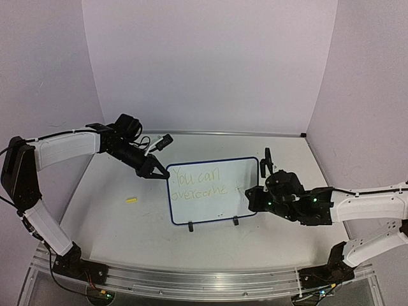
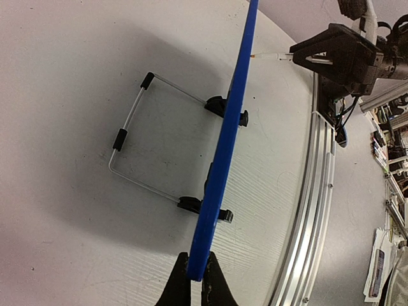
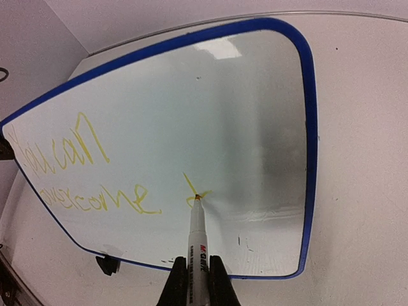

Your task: Write a sentence on the whiteboard

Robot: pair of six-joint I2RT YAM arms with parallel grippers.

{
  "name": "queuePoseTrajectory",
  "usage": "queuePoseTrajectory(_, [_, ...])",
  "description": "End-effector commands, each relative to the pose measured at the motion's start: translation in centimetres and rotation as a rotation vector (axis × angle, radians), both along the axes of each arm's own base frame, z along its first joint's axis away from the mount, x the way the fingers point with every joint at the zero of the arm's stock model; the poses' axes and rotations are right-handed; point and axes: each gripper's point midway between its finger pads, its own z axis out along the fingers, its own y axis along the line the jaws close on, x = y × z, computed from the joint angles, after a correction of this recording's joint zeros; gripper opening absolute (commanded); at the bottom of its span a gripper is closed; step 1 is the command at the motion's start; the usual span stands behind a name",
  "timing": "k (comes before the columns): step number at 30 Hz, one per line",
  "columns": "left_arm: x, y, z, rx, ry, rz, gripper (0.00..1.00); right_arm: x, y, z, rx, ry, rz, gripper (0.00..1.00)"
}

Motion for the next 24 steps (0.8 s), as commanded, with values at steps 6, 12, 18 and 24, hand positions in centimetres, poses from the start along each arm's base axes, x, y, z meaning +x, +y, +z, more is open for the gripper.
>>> queuePoseTrajectory(6, [0.5,0.9,-2.9,0.119,0.006,0.028,0.00,-0.2,-0.5,-1.0,0.022,0.026,-0.027,0.00])
queuePoseTrajectory(12, [0.5,0.9,-2.8,0.119,0.005,0.028,0.00,0.3,-1.2,0.0,0.015,0.002,-0.065,0.00])
queuePoseTrajectory(18, [0.5,0.9,-2.8,0.120,0.006,0.029,0.00,0.5,-1.2,2.0,0.048,-0.038,-0.068,0.00])
queuePoseTrajectory(24, [0.5,0.9,-2.8,0.118,0.005,0.027,0.00,0.3,-1.0,4.3,0.095,-0.069,-0.043,0.00])
